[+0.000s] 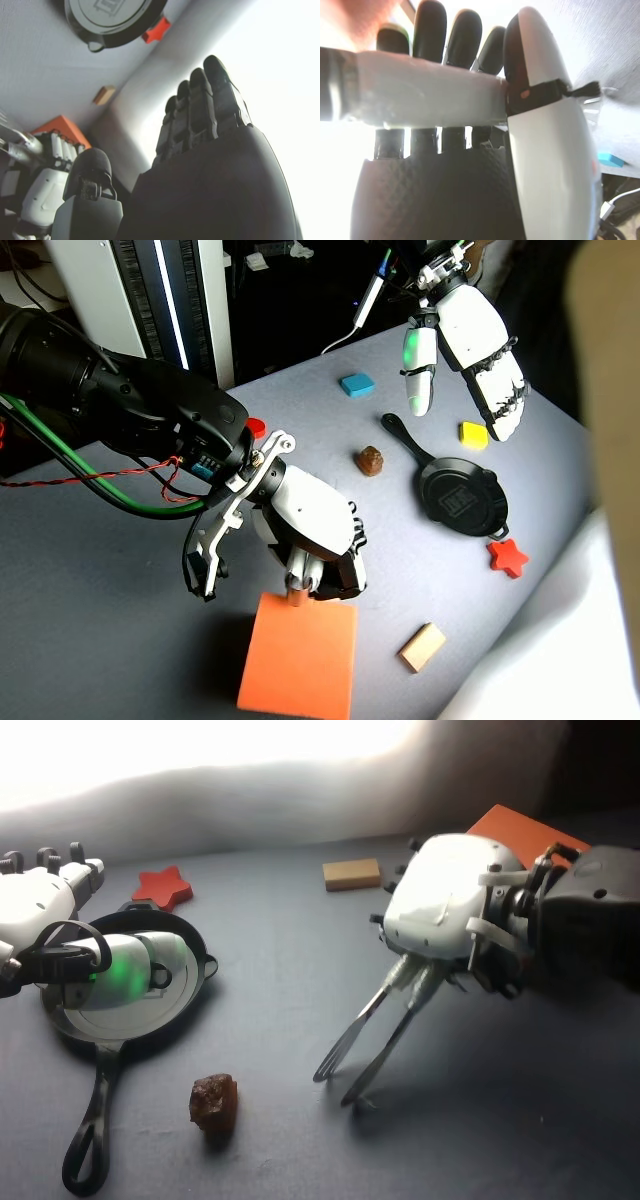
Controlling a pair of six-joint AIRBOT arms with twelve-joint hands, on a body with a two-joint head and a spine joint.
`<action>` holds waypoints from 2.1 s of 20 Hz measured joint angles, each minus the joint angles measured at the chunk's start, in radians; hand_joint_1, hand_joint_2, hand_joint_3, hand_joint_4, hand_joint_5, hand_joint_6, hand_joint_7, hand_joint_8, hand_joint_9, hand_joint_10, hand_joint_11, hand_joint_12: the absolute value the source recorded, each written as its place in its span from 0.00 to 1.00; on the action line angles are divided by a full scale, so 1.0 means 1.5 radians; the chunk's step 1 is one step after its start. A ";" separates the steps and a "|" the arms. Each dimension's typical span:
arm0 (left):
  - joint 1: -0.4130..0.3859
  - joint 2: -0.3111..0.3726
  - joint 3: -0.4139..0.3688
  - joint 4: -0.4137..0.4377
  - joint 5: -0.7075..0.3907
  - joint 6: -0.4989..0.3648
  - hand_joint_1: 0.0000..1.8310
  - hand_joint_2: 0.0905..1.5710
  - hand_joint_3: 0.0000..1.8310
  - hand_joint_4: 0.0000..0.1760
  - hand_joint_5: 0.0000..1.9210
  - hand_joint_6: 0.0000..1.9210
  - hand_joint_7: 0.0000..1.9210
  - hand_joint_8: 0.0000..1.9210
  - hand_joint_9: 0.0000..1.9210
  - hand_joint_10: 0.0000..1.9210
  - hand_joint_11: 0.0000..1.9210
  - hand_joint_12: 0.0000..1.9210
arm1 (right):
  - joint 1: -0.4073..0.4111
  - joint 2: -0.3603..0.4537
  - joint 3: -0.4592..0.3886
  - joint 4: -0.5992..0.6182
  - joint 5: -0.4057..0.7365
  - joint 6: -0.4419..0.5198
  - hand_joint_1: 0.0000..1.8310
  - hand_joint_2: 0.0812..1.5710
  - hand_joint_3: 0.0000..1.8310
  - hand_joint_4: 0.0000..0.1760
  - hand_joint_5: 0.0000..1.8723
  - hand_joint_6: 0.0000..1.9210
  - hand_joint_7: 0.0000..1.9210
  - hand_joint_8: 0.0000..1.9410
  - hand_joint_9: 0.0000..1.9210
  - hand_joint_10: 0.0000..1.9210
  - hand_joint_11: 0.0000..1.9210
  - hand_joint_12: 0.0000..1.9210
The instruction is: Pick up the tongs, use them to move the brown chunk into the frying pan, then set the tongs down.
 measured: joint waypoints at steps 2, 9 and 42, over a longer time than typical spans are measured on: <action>0.000 0.000 0.000 0.000 -0.001 0.000 0.00 0.79 0.00 0.00 0.02 0.00 0.05 0.00 0.05 0.00 0.00 0.20 | 0.013 0.001 -0.010 -0.002 0.002 -0.002 0.66 0.70 0.00 0.13 0.52 0.55 0.53 0.49 0.51 0.48 0.32 0.87; 0.000 0.000 0.000 0.000 -0.001 0.000 0.00 0.80 0.00 0.00 0.01 0.00 0.04 0.00 0.05 0.00 0.00 0.21 | 0.040 0.035 -0.073 0.103 0.037 -0.002 0.66 0.70 0.00 0.14 0.52 0.53 0.52 0.51 0.51 0.50 0.32 0.88; 0.000 0.000 0.002 -0.011 -0.026 -0.008 0.00 0.80 0.00 0.00 0.01 0.00 0.05 0.00 0.05 0.00 0.00 0.21 | 0.087 -0.095 -0.161 0.204 0.433 0.107 0.61 0.76 0.00 0.00 0.42 0.67 0.46 0.42 0.39 0.48 0.24 0.83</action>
